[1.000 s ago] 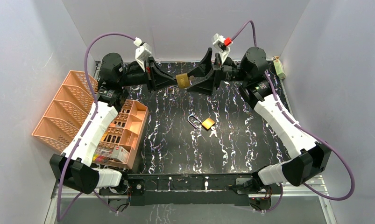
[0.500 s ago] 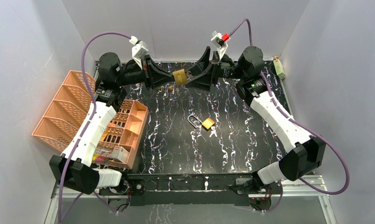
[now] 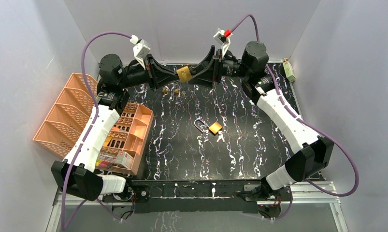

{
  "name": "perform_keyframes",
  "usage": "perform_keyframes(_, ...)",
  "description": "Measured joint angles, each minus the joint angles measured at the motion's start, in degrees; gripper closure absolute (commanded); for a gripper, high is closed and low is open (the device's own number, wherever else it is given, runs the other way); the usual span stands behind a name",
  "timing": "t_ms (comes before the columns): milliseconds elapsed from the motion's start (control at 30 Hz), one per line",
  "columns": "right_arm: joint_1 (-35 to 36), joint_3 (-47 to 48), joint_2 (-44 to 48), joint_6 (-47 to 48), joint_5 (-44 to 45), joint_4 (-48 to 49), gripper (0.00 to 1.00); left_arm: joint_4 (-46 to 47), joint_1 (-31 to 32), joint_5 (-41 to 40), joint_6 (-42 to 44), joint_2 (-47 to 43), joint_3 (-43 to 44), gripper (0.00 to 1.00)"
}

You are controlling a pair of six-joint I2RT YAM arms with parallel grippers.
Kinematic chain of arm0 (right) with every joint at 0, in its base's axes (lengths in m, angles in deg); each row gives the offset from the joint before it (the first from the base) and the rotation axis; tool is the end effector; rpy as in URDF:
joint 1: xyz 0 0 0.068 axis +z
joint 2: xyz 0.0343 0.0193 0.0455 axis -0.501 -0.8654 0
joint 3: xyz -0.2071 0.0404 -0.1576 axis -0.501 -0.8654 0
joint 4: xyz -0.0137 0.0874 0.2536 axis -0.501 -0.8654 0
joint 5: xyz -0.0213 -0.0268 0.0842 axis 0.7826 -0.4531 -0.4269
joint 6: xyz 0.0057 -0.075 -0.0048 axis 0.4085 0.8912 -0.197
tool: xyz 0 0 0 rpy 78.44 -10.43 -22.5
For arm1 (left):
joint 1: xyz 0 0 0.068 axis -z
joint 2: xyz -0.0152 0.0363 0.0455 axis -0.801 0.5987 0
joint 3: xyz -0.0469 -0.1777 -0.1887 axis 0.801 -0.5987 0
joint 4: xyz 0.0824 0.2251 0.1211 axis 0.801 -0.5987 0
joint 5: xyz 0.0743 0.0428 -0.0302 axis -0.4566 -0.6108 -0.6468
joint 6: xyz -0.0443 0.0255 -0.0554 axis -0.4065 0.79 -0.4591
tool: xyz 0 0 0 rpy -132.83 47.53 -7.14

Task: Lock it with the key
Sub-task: Lock the lock.

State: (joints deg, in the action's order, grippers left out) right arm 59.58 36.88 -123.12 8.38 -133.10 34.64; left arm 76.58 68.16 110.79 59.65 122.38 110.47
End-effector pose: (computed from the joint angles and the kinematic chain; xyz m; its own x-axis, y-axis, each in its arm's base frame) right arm 0.2817 0.2198 0.4638 -0.2857 0.1430 -0.9476 -0.9557 0.0306 0.2928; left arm 0.2815 -0.1308 0.4575 -0.0407 -0.1549 -0.9871 0.9594 0.2700 -0.0819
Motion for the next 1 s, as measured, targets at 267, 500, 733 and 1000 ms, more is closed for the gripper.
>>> perform_keyframes(267, 1.1, 7.1, -4.5, 3.0, 0.7, -4.6, 0.38, -0.7, -0.2, 0.0, 0.2, 0.1, 0.0, 1.0)
perform_keyframes(500, 2.1, 8.3, -6.4, 4.2, 0.7, -6.4, 0.44, -0.8, -0.2, 0.0, 0.5, 0.3, 0.0, 1.0)
perform_keyframes(733, 2.8, 8.8, -8.1, 4.6, 0.7, -7.1, 0.79, -0.7, -0.2, 0.1, 0.6, 0.7, 0.0, 1.0)
perform_keyframes(1000, 2.6, 11.5, -10.2, 5.8, -1.0, -9.9, 1.0, -3.4, -0.2, 1.0, 4.0, 1.1, 0.5, 0.96)
